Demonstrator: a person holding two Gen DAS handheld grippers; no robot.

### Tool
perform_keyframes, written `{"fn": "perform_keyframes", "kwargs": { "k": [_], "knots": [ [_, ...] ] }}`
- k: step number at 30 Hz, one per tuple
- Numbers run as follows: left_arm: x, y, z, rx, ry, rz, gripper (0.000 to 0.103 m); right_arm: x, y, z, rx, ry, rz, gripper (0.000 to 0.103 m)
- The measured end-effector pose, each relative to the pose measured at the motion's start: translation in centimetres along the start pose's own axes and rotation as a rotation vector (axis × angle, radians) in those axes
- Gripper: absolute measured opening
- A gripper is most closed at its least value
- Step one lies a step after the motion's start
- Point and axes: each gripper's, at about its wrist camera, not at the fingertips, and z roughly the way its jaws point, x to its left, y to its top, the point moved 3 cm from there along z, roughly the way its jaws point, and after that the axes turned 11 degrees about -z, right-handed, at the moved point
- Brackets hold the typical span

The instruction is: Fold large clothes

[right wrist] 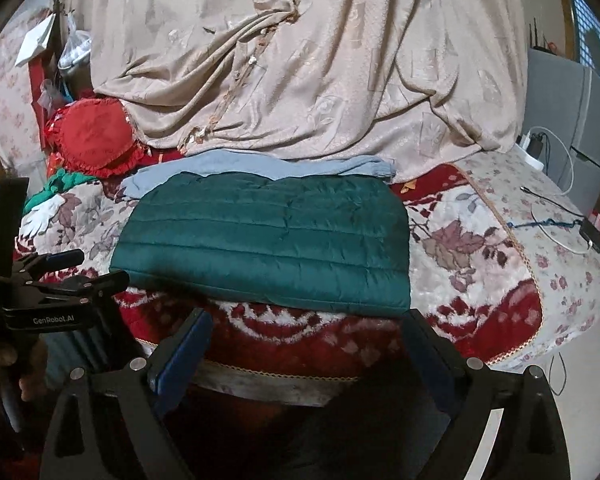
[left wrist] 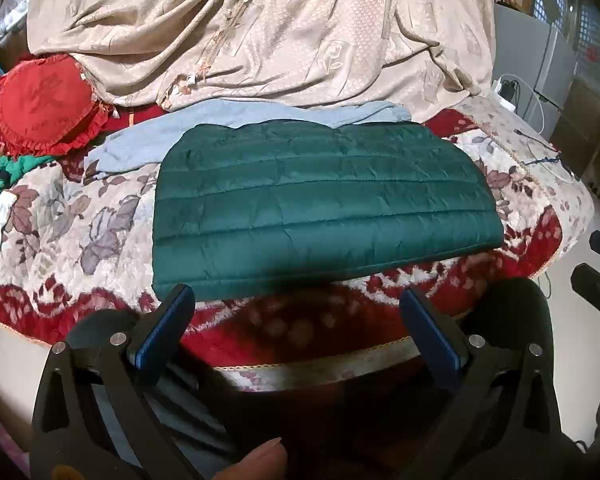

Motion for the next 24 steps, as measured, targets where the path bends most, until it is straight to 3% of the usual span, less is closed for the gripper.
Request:
{"fn": "perform_keyframes", "kwargs": {
  "k": [24],
  "knots": [
    [-0.2, -0.9, 1.2, 0.026, 0.015, -0.002, 0.103, 0.2, -1.1, 2.3, 0.045, -0.011, -0.018, 0.093]
  ]
}}
